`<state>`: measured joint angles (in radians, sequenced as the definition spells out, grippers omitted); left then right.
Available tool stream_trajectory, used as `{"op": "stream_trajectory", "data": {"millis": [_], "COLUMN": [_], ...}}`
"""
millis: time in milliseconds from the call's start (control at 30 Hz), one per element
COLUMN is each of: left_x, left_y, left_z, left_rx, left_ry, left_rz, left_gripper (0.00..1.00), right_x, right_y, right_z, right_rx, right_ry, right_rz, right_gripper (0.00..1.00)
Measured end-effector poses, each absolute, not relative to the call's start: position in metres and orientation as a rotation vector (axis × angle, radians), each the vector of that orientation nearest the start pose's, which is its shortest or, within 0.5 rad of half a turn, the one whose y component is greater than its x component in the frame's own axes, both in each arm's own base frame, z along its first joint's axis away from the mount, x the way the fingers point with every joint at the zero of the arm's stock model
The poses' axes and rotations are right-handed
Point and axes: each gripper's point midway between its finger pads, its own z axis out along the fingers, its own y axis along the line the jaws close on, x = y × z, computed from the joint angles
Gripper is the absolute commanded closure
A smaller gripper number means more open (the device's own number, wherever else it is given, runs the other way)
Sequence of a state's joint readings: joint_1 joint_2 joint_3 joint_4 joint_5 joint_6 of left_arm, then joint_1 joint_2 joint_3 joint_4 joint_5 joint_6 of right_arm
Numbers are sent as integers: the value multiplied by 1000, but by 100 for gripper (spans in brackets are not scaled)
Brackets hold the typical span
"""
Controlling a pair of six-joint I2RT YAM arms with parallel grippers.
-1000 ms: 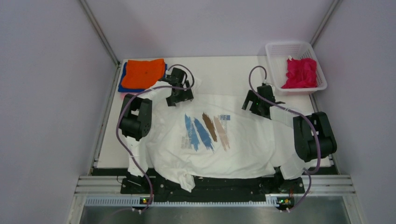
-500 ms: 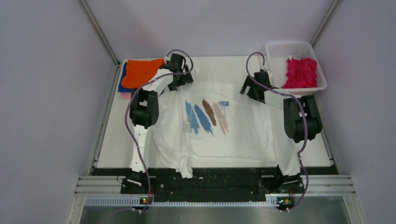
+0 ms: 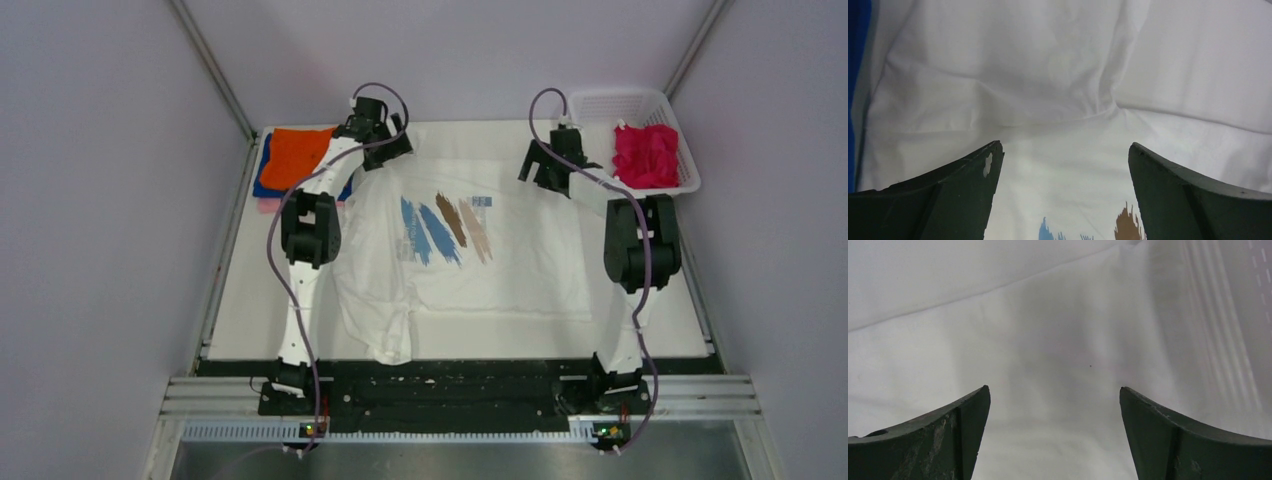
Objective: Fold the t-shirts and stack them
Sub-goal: Flatten out the tshirt
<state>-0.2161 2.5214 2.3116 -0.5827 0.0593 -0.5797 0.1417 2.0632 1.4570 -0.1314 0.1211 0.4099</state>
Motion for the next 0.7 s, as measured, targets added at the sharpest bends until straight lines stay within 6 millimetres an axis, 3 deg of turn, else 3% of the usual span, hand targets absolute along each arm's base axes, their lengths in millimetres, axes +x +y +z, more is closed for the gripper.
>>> {"op": "stream_trajectory", "data": {"millis": [67,167,267,367,433,533,633,700], "left_x": [609,579,516,445,398,352,323,314], "left_y": [-170,-169,-164,-163,-163,-166,-166,-162], "left_z": [86,110,138,157,156,133,94,70], "left_rx": [-385,-363,-353,-343,-338,-331,-348,-380], "left_ry": [2366,2375,2393,2379,2382,2430,2527,2591], "left_rz": [-453,-447,-442,-475,-495,-502,-475,-439], "left_gripper": [1,1,1,1,1,1,1,1], "right_x": [524,497,461,420,395,364,337,326], "right_y": [74,78,94,123,141,152,146,143], "right_z": [75,115,158,176,163,125,83,66], "right_rx": [342,310,253,157,104,80,109,128], "right_ry": [2270,2218,2129,2091,2120,2209,2322,2376], "right_rz": [149,176,249,343,389,425,414,403], "right_gripper": [1,1,1,1,1,1,1,1]}}
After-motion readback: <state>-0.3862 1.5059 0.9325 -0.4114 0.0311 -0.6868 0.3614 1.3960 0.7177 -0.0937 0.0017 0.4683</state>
